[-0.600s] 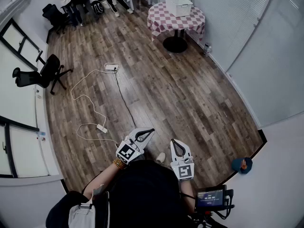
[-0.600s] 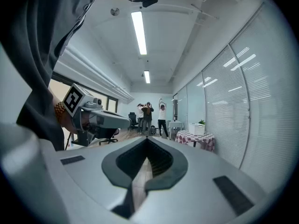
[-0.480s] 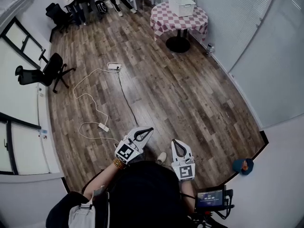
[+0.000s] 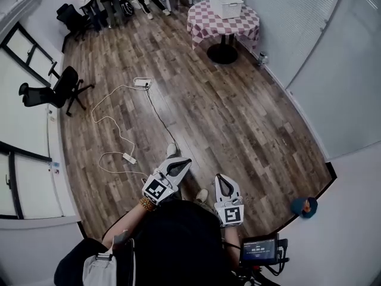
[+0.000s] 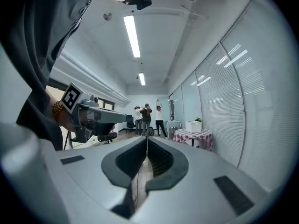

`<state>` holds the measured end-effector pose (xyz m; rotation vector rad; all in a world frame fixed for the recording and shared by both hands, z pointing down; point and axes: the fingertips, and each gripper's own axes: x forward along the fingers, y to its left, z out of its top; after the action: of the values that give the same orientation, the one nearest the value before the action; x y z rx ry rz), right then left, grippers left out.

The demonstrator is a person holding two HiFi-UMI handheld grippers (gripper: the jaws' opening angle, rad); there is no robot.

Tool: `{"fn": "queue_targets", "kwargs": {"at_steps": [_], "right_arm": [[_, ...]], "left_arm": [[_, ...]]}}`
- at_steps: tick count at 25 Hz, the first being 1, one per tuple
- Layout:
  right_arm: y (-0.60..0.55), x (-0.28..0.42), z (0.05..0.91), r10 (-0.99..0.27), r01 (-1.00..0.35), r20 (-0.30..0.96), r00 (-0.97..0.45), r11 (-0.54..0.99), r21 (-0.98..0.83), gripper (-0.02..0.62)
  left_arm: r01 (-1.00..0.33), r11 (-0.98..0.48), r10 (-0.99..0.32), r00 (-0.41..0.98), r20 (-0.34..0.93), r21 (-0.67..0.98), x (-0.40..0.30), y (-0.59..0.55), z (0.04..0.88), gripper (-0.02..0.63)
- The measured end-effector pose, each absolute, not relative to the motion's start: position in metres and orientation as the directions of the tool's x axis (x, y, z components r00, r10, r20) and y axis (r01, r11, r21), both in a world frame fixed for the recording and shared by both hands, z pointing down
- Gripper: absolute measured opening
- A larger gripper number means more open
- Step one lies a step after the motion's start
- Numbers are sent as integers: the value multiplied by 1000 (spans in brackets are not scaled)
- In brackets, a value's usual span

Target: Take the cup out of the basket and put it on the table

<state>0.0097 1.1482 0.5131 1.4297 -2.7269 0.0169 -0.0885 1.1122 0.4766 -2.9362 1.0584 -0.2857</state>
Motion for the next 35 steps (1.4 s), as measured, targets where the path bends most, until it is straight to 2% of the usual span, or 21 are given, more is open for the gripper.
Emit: {"fn": "queue_targets", "kwargs": {"at_steps": [5,9,16,19,27,31,35], "right_arm": [[1130,12,519,-842,-843,70,-536,538,22,11],[1116,14,530,-862,-870,140,-487,493,10,11],[1025,-8,526,-888,-906,204,-412,424,16,11],[961,-46,525,-886,-907,230,-402,420,36,11],[785,-188,491,-835,-835,257,-487,531,144,11],[724,-215,482,-840,-825,238,-487,532,192,11],[681,-213,488,-853,-843,242,-462,507,178,11]], "left_arm": [[-594,-803,-591,787,178,-39,-82,1093,491,5],[-541,-841,-537,824,183,-28,-79,1063,503,5],[-510,-859,-506,859,77,46,-96,954,494,5],[-490,-871,-489,872,36,41,-125,898,485,5],[-447,-894,-448,889,98,-29,-264,746,490,5],[-470,-882,-471,868,160,-45,-324,671,501,4],[-478,-877,-478,859,183,-45,-340,615,502,4]]}}
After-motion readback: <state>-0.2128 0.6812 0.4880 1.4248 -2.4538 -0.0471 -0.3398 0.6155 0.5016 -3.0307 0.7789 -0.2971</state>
